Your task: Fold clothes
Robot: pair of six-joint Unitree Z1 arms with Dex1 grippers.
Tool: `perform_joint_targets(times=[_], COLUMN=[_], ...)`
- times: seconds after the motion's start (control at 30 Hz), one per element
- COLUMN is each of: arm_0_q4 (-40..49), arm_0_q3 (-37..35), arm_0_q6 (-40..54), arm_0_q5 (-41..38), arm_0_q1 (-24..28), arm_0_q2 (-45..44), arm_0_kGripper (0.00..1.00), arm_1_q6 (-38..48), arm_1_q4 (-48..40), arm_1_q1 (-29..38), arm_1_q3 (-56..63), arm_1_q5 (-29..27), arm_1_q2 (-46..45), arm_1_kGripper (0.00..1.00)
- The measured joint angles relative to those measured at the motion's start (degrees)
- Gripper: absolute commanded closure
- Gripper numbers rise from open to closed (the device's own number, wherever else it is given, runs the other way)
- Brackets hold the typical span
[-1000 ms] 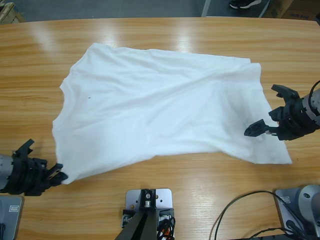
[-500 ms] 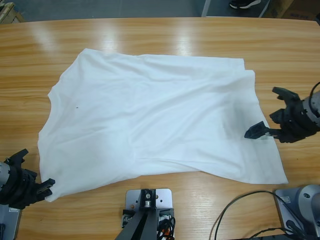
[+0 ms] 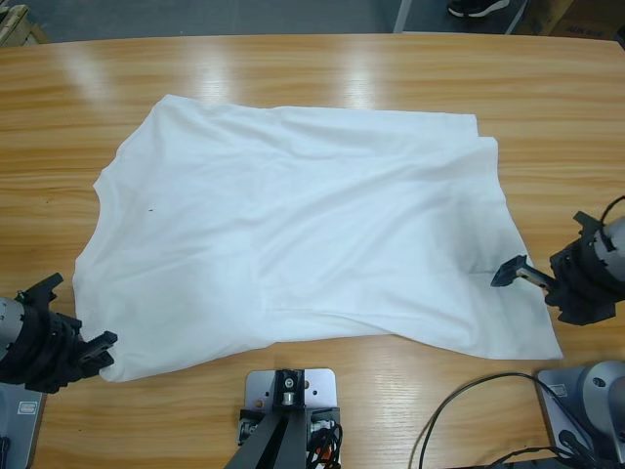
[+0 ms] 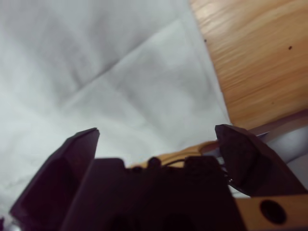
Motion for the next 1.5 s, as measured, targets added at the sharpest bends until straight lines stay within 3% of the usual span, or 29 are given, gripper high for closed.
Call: perform_joint_targets(times=[0.07, 0.17, 0.33, 0.6, 0.63, 0.73, 0.93, 1.23, 1.37, 1.5], arm_0_q4=[0.4, 0.7, 0.8, 0.8, 0.8, 0.8, 0.8, 0.8, 0.8, 0.8], arm_0_q3=[-0.2, -0.2, -0.2, -0.2, -0.2, -0.2, -0.9, -2.2, -2.5, -2.5], arm_0_q6=[0.0, 0.0, 0.1, 3.4, 3.8, 4.9, 7.6, 9.4, 9.4, 9.4], arm_0_q5=[0.0, 0.0, 0.0, -0.1, -0.1, -0.4, -1.1, -1.8, -1.8, -1.8], arm_0_q1=[0.0, 0.0, 0.0, 0.0, 0.0, 0.0, 0.1, 2.0, 2.5, 2.5], arm_0_q2=[0.0, 0.0, 0.0, 0.1, 0.1, 0.1, 0.4, 1.1, 1.1, 1.4], arm_0_kGripper=[1.0, 1.0, 1.0, 1.0, 1.0, 1.0, 1.0, 1.0, 1.0, 1.0], arm_1_q6=[3.1, 9.3, 24.9, 42.8, 45.3, 50.9, 54.7, 55.0, 55.0, 55.0], arm_1_q4=[0.3, 1.8, 3.4, 8.8, 9.2, 9.6, 7.0, -10.3, -11.6, -12.1], arm_1_q1=[0.1, 0.6, 9.4, 17.7, 17.9, 18.0, 18.6, 18.9, 18.9, 18.9], arm_1_q3=[0.0, 0.0, 1.5, 1.8, 1.8, 2.2, 5.2, 13.2, 13.9, 14.2], arm_1_q5=[-0.7, -0.9, -2.4, -4.4, -4.4, -4.4, -5.0, -5.5, -6.5, -6.8], arm_1_q2=[0.2, 0.1, -0.5, -9.2, -10.1, -11.7, -14.1, -10.3, -10.2, -10.2], arm_1_kGripper=[0.0, 0.123, 0.139, 0.302, 0.163, 0.048, 0.0, 0.011, 0.139, 0.151])
